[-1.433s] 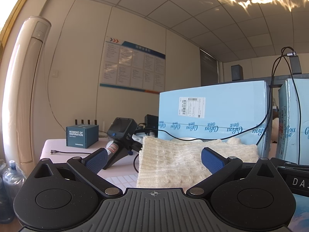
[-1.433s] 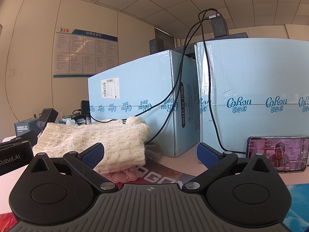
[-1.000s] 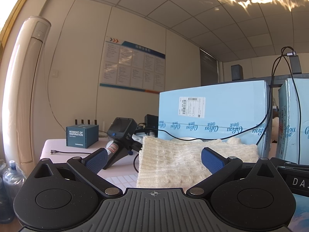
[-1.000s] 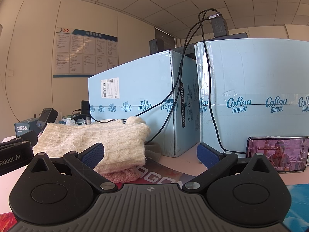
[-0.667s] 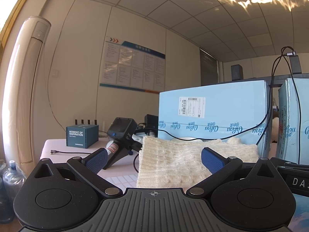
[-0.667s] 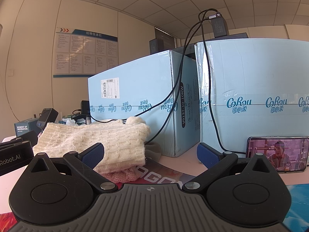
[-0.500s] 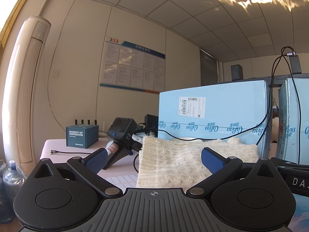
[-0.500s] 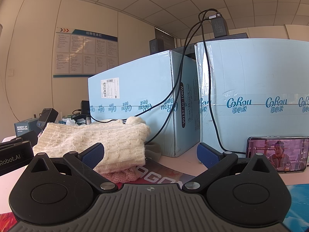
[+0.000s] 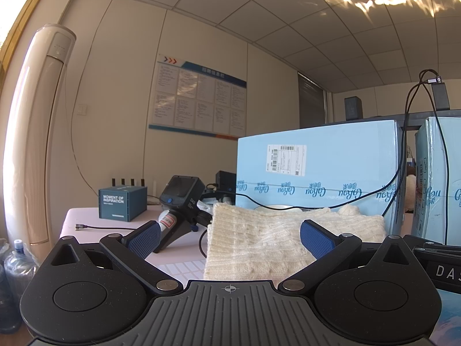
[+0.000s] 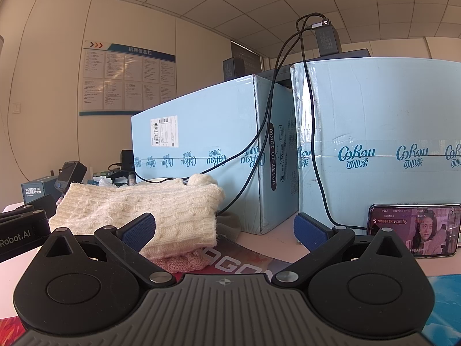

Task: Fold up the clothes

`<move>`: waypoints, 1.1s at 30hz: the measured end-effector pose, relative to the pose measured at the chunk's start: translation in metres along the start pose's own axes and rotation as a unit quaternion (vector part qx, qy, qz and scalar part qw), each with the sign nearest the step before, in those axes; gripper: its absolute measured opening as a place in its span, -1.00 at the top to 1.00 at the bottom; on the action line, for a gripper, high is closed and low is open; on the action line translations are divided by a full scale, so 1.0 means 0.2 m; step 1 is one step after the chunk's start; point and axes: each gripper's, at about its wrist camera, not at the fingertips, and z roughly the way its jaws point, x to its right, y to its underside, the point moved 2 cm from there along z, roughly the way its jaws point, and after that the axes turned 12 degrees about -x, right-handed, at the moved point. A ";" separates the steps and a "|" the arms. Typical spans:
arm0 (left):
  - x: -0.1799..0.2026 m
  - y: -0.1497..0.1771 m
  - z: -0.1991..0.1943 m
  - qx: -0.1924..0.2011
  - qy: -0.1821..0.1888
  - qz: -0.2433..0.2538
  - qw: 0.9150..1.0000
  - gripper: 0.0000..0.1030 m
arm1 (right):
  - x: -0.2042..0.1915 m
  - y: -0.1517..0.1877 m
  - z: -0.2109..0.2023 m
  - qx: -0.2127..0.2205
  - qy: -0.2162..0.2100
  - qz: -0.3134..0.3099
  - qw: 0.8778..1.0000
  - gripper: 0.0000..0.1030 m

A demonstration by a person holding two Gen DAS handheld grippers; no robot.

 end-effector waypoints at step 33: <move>0.00 0.00 0.00 -0.001 0.001 0.000 1.000 -1.00 | 0.00 0.00 0.00 -0.002 0.000 0.001 1.000 -1.00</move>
